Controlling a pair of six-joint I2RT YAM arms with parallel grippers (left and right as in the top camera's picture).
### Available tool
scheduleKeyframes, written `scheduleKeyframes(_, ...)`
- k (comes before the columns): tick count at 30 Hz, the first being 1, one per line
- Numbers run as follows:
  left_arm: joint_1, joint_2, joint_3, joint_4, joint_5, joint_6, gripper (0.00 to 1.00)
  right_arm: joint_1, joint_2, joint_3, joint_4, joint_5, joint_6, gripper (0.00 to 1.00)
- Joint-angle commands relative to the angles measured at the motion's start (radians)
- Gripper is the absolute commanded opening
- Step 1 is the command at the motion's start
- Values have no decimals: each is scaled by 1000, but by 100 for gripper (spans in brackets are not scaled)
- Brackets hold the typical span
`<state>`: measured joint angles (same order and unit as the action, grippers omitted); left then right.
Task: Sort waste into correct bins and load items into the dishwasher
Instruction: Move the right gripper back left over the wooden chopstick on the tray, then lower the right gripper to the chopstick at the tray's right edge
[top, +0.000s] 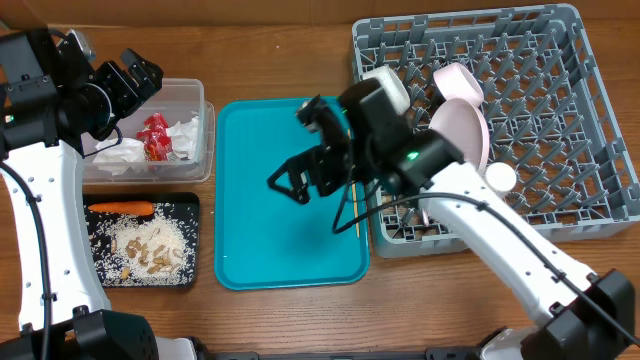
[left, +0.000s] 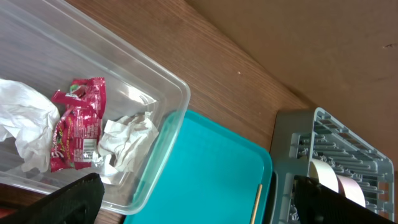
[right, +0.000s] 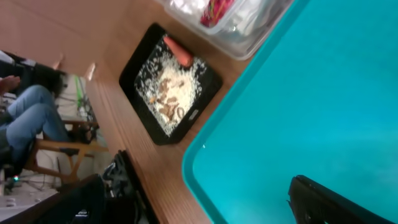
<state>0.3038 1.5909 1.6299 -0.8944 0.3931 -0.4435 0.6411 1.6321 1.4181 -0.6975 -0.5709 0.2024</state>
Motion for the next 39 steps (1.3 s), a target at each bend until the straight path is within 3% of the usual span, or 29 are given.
scheduleKeyframes(1,3,-20,21,1,15,-9,100,56,39,-5,0,251,117,96)
scheduleKeyframes(6,3,-20,22,1,15,-9,100,108,101,-5,-19,571,252,96)
scheduleKeyframes(8,3,-20,21,1,15,-9,100,112,127,-5,-23,640,292,91)
scheduleKeyframes(18,3,-20,21,1,15,-9,100,109,257,-5,-27,807,388,65)
scheduleKeyframes(24,3,-20,21,1,15,-9,100,109,295,-5,-22,877,401,55)
scheduleKeyframes(39,3,-20,21,1,15,-9,100,90,324,-5,-30,936,393,55)
